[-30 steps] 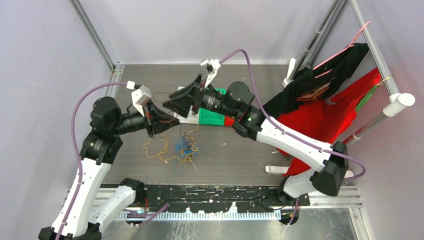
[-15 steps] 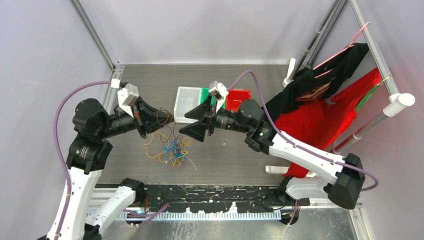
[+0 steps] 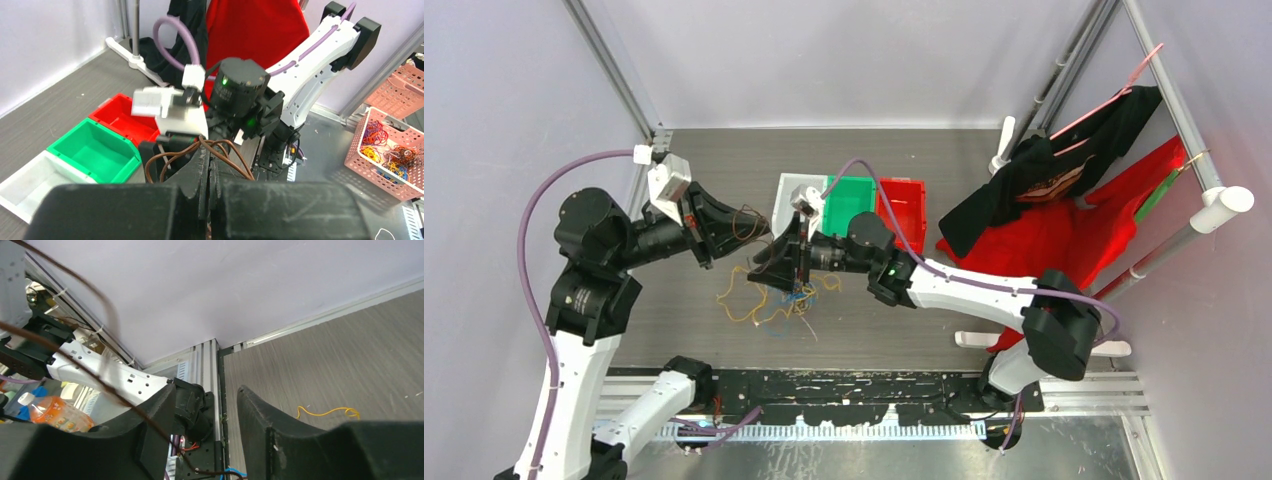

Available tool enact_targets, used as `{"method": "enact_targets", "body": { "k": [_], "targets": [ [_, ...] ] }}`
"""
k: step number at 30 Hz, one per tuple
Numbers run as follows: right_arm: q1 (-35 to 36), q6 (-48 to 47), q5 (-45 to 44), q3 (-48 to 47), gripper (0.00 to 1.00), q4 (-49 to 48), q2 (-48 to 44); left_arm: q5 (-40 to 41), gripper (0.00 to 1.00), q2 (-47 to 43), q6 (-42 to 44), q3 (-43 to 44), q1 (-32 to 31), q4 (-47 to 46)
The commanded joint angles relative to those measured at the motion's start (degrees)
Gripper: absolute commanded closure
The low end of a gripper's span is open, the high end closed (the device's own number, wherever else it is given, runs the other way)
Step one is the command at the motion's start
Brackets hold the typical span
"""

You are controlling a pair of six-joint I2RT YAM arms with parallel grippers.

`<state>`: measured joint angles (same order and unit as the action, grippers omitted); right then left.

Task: Untangle the cables

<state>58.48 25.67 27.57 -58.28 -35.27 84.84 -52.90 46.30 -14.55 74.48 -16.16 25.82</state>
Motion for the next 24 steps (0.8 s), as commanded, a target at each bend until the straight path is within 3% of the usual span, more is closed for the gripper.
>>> {"method": "enact_targets", "body": {
  "k": [1, 6, 10, 16, 24],
  "targets": [
    [0.8, 0.7, -4.1, -1.8, 0.50, -5.5, 1.9, 0.1, 1.00, 0.1, -0.3, 4.5, -0.2, -1.2],
    [0.8, -1.8, -10.6, 3.4, 0.59, -7.6, 3.3, 1.1, 1.00, 0.8, 1.3, 9.1, -0.2, -0.9],
    [0.8, -3.2, -16.3, 7.8, 0.60, -10.0, 4.6, 5.2, 1.00, 1.7, 4.2, 14.2, -0.2, -0.5],
    [0.8, -3.6, -21.8, 13.8, 0.57, -13.9, 7.3, 15.9, 1.00, 2.9, 10.7, 20.7, -0.2, -1.2],
    [0.8, -5.3, -24.0, 14.6, 0.47, -12.3, 4.6, 17.4, 1.00, 3.8, 13.8, 20.6, -0.2, 0.1]
  ]
}}
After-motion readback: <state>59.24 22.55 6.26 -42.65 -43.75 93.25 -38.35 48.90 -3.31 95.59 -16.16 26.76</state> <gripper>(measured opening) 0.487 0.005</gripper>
